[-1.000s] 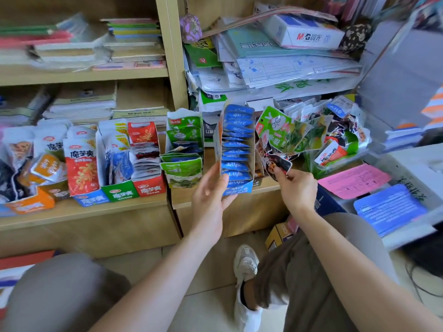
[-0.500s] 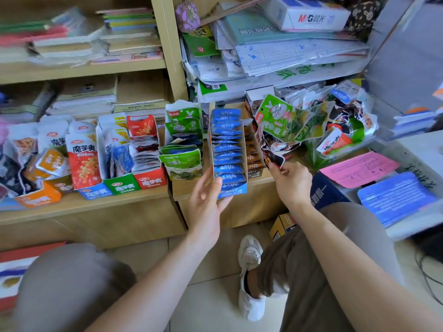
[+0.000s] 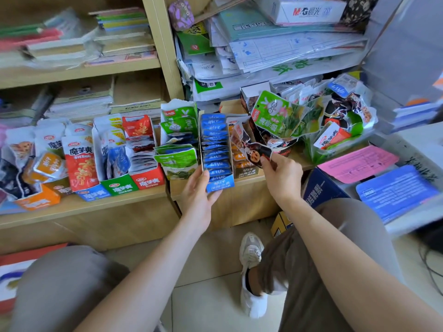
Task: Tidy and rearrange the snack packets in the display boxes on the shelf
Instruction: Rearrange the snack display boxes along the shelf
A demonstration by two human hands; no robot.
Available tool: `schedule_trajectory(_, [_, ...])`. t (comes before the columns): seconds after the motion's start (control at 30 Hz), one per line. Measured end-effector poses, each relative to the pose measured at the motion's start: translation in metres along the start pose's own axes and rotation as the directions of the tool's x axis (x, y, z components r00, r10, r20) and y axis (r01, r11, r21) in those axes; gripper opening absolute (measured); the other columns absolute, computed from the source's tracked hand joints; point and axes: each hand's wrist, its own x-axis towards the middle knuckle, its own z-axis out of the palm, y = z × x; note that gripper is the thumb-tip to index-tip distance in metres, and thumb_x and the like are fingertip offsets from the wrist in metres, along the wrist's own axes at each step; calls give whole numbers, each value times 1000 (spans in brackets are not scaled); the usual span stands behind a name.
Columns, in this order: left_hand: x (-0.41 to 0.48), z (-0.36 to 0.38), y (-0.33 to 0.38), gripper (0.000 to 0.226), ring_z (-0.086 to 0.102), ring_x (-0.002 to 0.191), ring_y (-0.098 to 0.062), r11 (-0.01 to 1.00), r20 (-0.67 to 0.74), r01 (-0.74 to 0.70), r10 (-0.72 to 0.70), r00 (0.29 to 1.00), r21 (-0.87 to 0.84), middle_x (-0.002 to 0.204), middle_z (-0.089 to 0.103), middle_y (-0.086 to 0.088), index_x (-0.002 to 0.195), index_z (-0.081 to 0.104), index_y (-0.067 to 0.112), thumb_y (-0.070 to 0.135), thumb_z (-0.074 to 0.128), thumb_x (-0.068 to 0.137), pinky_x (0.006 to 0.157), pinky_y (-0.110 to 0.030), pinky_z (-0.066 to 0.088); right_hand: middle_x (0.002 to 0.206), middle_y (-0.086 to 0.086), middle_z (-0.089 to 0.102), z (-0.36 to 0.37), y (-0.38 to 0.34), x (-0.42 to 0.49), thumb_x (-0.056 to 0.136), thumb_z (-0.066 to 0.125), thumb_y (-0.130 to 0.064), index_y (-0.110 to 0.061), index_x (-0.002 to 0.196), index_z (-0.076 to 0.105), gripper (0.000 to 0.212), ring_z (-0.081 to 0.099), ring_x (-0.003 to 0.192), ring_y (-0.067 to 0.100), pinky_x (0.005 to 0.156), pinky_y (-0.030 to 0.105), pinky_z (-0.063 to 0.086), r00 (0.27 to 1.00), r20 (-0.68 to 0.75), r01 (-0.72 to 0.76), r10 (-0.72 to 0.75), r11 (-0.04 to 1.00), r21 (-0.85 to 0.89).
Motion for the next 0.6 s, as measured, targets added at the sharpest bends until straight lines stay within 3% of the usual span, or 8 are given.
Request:
schedule_trajectory(0.17, [18, 1, -4, 34, 70, 110, -23, 989, -20, -1, 4, 1000, 149, 118, 73, -3, 133, 60, 21, 25, 62, 99, 83, -37, 59, 63, 0, 60, 7, 3, -3, 99, 58, -26, -17, 84, 68, 21, 53, 59, 22, 57, 36, 42, 995, 54, 75, -80, 994, 81])
schedule_trajectory(0.23, [20, -1, -4, 37, 69, 111, -21, 966, 16, -28, 25, 1000, 257, 119, 72, 1, 137, 58, 23, 30, 58, 101, 79, -31, 60, 61, 1, 58, 9, 5, -3, 99, 58, -26, -16, 77, 64, 25, 49, 58, 22, 57, 36, 40, 996, 51, 71, -75, 994, 88])
schedule_trajectory(0.33, [18, -10, -2, 39, 68, 110, -7, 894, 132, -106, 52, 990, 436, 120, 71, 12, 137, 58, 27, 33, 62, 99, 88, -31, 59, 58, -2, 54, 10, 4, -2, 99, 58, -25, -22, 73, 58, 26, 44, 54, 18, 54, 33, 35, 997, 46, 50, -55, 993, 111])
schedule_trajectory(0.37, [17, -14, -2, 39, 67, 103, 3, 813, 169, -182, 104, 980, 554, 116, 71, 16, 133, 59, 31, 33, 68, 95, 92, -29, 57, 60, 0, 57, 10, 4, -2, 99, 58, -25, -21, 75, 61, 25, 47, 56, 20, 55, 33, 37, 997, 48, 50, -56, 992, 117])
schedule_trajectory(0.4, [16, -19, -2, 45, 64, 99, 8, 652, 207, -289, 202, 957, 701, 116, 68, 17, 132, 59, 34, 34, 74, 89, 93, -24, 54, 63, 2, 60, 11, 5, -3, 99, 58, -26, -18, 78, 65, 24, 51, 58, 22, 56, 34, 39, 997, 52, 51, -57, 992, 120])
schedule_trajectory(0.47, [18, -30, -8, 65, 56, 107, 3, 241, 322, -451, 430, 843, 860, 127, 58, 9, 140, 55, 30, 36, 80, 80, 93, -20, 48, 68, 3, 64, 13, 7, -3, 99, 58, -26, -15, 82, 69, 23, 55, 63, 23, 58, 35, 41, 997, 56, 48, -55, 992, 118])
schedule_trajectory(0.53, [21, -37, -16, 66, 56, 113, -15, -3, 476, -571, 555, 682, 821, 129, 54, -3, 142, 55, 21, 26, 80, 81, 96, -28, 48, 68, 0, 62, 12, 8, -4, 99, 58, -26, -18, 80, 66, 23, 53, 63, 21, 57, 32, 38, 998, 44, 46, -51, 993, 108])
schedule_trajectory(0.6, [26, -40, -22, 47, 57, 110, -25, -232, 635, -642, 575, 516, 731, 124, 57, -7, 131, 65, 16, 19, 77, 85, 92, -39, 52, 66, 0, 60, 10, 6, -5, 99, 58, -25, -19, 78, 64, 23, 50, 61, 20, 54, 31, 35, 999, 22, 41, -44, 992, 116])
